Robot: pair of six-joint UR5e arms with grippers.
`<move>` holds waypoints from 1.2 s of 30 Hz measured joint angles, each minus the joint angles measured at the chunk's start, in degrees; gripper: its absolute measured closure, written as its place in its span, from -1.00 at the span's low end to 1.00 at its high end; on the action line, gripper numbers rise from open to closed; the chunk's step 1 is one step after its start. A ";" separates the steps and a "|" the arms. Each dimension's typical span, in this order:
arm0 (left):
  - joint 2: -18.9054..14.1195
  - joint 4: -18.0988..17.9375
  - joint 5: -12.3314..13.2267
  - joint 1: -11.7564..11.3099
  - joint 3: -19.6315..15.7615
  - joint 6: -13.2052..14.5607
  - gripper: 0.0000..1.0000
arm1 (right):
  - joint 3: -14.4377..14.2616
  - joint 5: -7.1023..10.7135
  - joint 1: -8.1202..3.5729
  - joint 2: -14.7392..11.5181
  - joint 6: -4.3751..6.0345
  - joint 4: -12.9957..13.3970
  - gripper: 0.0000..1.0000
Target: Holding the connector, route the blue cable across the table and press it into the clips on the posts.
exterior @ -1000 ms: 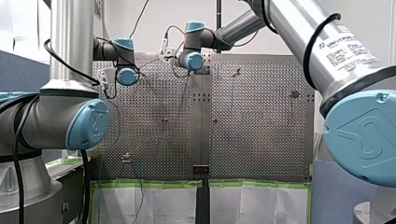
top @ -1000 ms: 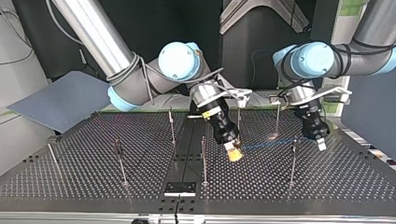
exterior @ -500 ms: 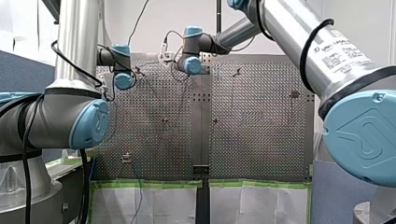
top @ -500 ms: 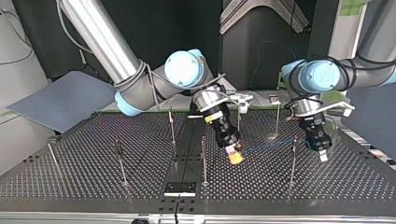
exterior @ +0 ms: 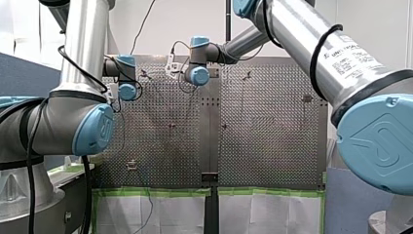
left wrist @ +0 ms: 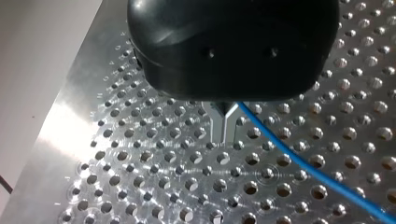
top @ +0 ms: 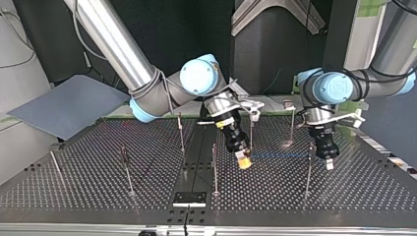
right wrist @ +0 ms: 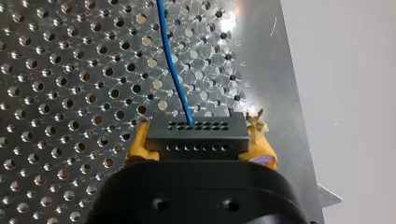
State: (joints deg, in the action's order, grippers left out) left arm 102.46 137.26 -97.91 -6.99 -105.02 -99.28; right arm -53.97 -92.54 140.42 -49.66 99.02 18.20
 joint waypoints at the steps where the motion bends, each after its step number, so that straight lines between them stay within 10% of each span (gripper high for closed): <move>1: 0.02 0.01 0.02 -0.07 0.00 -0.07 1.00 | 0.01 -0.06 0.00 0.01 -0.01 0.00 1.00; 11: -0.03 1.81 0.02 -0.56 -0.17 -4.42 0.73 | 0.03 -0.60 -0.01 0.04 -0.04 -0.26 1.00; 22: -2.01 6.28 -1.77 -0.46 -1.50 -9.07 -0.93 | -0.04 -3.31 0.00 0.05 -0.61 -3.42 1.00; 36: -8.93 13.34 -2.48 -0.17 -7.02 -14.38 -1.00 | -0.06 -4.04 0.16 0.12 -1.51 -5.90 1.00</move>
State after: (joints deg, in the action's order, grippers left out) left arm 93.52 150.60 -100.39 -7.16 -112.04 -113.66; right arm -54.03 -96.58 140.58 -49.55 97.51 12.30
